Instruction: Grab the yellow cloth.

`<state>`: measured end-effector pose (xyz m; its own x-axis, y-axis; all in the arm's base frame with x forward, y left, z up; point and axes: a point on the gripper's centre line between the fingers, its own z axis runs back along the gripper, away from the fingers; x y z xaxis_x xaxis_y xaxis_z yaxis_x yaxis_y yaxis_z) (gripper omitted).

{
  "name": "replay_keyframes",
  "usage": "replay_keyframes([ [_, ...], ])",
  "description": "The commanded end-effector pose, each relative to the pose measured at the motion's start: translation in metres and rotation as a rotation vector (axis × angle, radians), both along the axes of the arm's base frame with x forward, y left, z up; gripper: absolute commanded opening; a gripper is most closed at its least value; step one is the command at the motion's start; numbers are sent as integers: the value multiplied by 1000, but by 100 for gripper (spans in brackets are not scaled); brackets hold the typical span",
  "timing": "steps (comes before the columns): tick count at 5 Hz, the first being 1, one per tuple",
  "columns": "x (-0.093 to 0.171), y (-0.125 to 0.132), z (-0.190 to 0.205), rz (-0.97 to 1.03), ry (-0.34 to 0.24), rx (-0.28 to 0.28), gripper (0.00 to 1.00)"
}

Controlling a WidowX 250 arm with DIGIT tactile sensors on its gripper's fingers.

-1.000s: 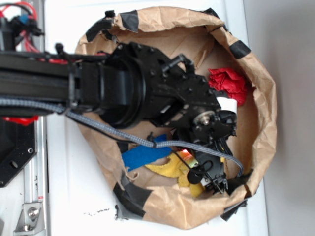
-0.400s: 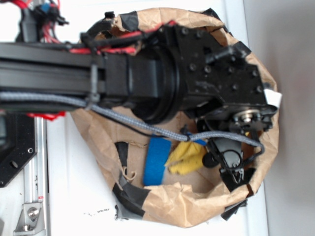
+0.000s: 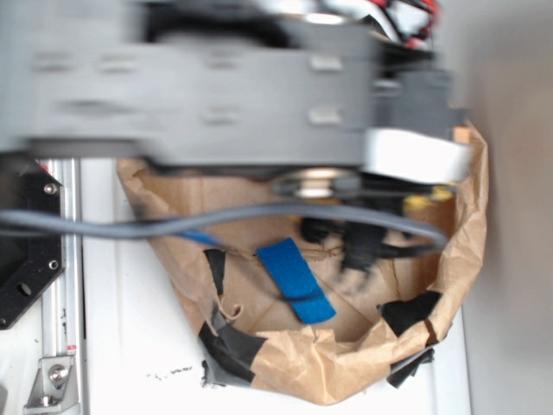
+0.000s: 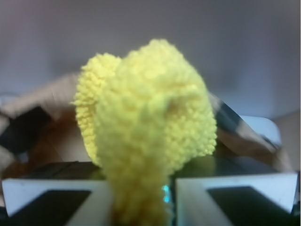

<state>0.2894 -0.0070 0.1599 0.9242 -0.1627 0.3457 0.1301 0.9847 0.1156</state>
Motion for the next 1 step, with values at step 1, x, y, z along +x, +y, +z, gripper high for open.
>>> replay_keyframes([
  [1,-15,-8,27,-42,-69,-79,0],
])
